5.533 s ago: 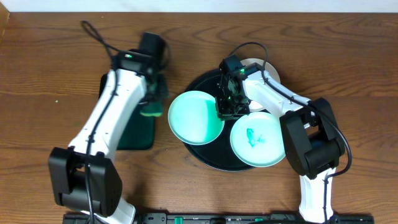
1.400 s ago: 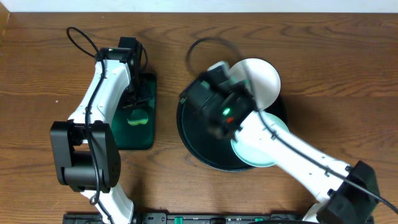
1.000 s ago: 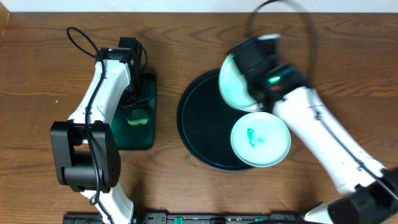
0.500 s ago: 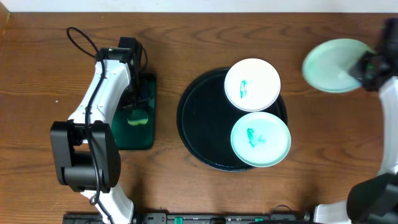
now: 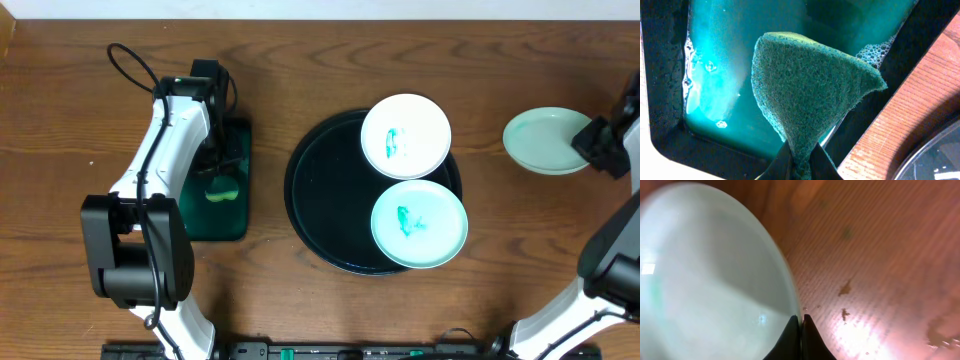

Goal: Clean dirty plates on tray and stack at the side
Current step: 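Carry the plate right and set it down on the table, then move the right gripper back to the lower plate on the tray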

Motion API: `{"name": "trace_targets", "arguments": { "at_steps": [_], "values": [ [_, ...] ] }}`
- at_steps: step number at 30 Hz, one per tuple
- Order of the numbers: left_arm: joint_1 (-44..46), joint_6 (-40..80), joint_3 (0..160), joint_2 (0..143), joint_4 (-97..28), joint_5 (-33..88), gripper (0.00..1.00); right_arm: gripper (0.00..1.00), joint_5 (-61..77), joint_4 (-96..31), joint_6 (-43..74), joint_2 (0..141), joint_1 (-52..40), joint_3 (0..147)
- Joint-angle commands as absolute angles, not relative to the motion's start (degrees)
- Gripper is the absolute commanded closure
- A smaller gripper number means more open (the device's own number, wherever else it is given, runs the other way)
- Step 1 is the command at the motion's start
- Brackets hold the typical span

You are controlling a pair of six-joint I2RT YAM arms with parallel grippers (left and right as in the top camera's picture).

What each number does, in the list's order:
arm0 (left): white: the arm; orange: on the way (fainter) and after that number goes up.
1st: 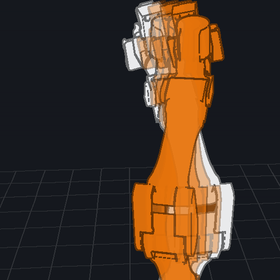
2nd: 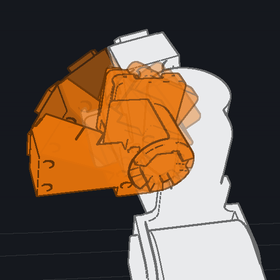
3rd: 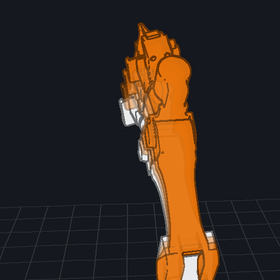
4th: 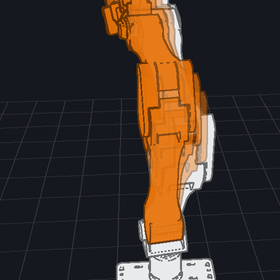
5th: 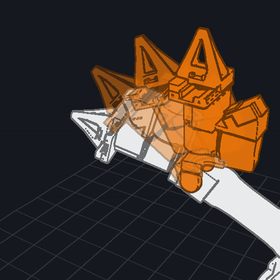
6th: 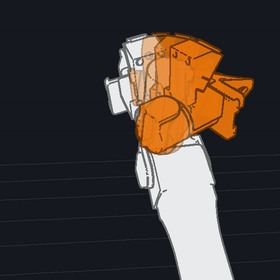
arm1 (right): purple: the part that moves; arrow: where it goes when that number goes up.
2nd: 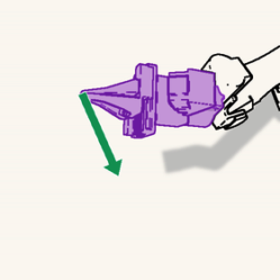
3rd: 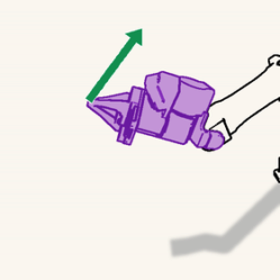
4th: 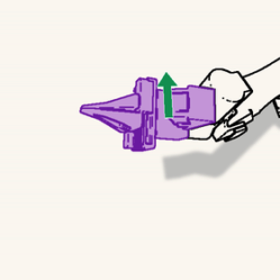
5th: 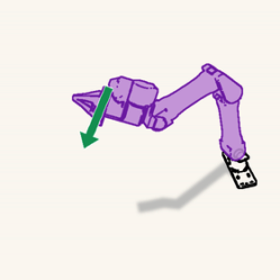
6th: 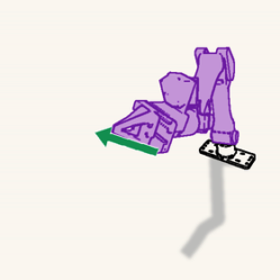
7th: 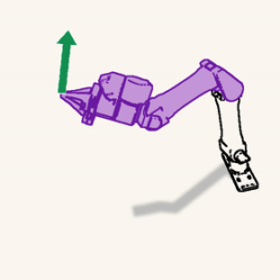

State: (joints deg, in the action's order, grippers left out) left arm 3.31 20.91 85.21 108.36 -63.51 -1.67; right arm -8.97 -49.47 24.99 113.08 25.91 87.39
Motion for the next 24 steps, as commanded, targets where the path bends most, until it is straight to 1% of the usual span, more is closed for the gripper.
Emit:
{"name": "trace_targets", "arguments": {
  "at_steps": [1, 2, 3, 4, 5, 6, 9, 14, 18, 24],
  "values": [
    [3.2, 20.3, 84.9, 108.4, -64.0, -1.9, 0.92, 0.99, -8.3, -49.4, 24.1, 114.8, 25.6, 87.2],
    [3.2, 20.3, 84.9, 108.4, -64.0, -1.9, 0.93, 0.99, -8.2, -49.7, 24.1, 115.1, 25.6, 87.2],
    [3.2, 20.3, 84.9, 108.4, -64.0, -1.9, 0.93, 0.92, -7.5, -50.3, 24.1, 115.1, 25.6, 87.2],
    [3.2, 20.3, 84.9, 108.4, -64.0, -1.9, 0.93, 0.80, -6.6, -50.6, 23.8, 115.0, 25.6, 87.2],
    [3.2, 20.3, 84.9, 108.4, -64.0, -1.9, 0.93, 0.65, -5.0, -50.9, 22.4, 114.6, 25.6, 87.3],
    [3.2, 20.3, 84.9, 108.4, -64.0, -1.9, 0.93, 0.53, -3.5, -51.1, 21.1, 114.2, 25.6, 87.4],
    [3.2, 20.3, 84.9, 108.4, -64.0, -1.9, 0.93, 0.48, -0.8, -51.4, 17.9, 111.7, 24.8, 87.4],
    [3.2, 20.3, 84.9, 108.4, -64.0, -1.9, 0.93, 0.48, -0.4, -52.9, 16.3, 103.0, 21.3, 87.4],
    [3.2, 20.3, 84.9, 108.4, -64.0, -1.9, 0.93, 0.42, 1.0, -56.0, 14.0, 94.1, 16.3, 87.4],
    [3.2, 20.3, 84.9, 108.4, -64.0, -1.9, 0.93, 0.41, 1.2, -65.2, 14.8, 86.9, 6.5, 87.4]
  ]
}}
